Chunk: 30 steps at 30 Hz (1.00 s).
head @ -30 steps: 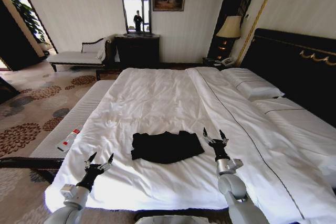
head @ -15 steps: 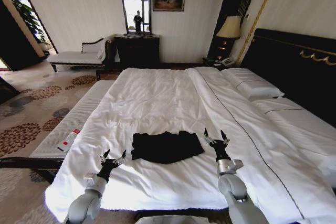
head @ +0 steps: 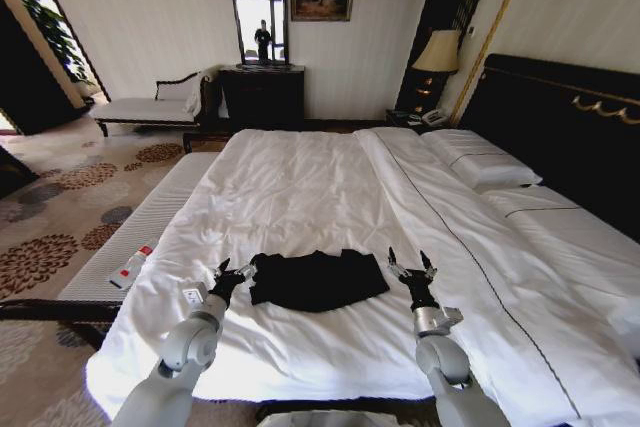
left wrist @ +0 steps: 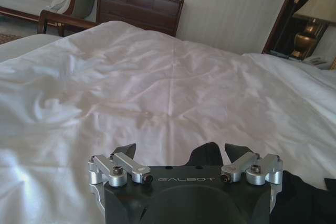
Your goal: Fold the clothes on the bed.
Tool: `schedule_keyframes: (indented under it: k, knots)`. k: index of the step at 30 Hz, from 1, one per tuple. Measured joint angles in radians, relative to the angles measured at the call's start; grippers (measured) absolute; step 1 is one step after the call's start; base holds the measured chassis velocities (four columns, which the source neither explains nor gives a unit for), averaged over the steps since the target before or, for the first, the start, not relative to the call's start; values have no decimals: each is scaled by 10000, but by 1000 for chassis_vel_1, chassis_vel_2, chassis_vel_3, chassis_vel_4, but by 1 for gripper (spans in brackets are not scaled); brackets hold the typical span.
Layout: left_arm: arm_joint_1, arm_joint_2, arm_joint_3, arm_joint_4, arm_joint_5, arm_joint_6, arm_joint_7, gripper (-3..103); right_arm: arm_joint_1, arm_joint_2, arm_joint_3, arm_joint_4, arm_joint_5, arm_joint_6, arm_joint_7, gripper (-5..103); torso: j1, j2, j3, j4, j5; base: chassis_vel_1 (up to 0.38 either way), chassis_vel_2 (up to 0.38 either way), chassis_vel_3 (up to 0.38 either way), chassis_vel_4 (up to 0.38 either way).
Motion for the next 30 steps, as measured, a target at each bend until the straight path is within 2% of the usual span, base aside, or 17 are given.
schedule_keyframes:
  k: [2,6,10,11,13,17,22,25,26,29,30]
  knots:
    - [-285,-21,219,150,-55,499,-389,91,0,-18,4,23,-2,-21,10,100,0,0,0,-1,0,0,0,0,0]
    - [-517,-247,497,267,-79,918,-692,85,-52,-29,54,27,-6,-14,13,100,0,1,0,-1,0,0,0,0,0]
    - [-566,-422,638,312,-78,1089,-763,81,-103,-21,71,24,-16,3,14,100,0,1,0,-1,0,0,0,0,0]
    - [-602,-451,662,354,-78,1124,-765,76,-113,-20,72,24,-19,14,14,100,0,1,0,-1,0,0,0,0,0]
    - [-627,-452,657,374,-80,1125,-766,76,-113,-20,74,20,-23,22,14,100,-1,0,-1,0,0,0,0,0,0]
    - [-680,-437,506,403,-220,1101,-767,55,-104,-9,73,-5,-47,44,14,100,0,1,-1,0,0,0,0,0,0]
    - [-679,-398,431,403,-364,1104,-767,44,-82,-10,51,-12,-72,44,14,100,-1,1,-1,-1,0,0,0,0,0]
    - [-685,-348,341,404,-579,1116,-766,28,-49,-29,55,-13,-73,44,14,100,-1,1,-1,0,0,0,0,0,0]
    - [-685,-348,341,404,-579,1116,-766,28,-49,-29,55,-13,-73,44,14,100,-1,1,-1,0,0,0,0,0,0]
    - [-625,-304,298,411,-646,1119,-750,11,-46,-19,65,-34,-75,44,15,100,-2,1,-1,-1,-1,0,0,0,0]
    - [-625,-304,298,411,-646,1119,-750,11,-46,-19,65,-34,-75,44,15,100,-2,1,-1,-1,-1,0,0,0,0]
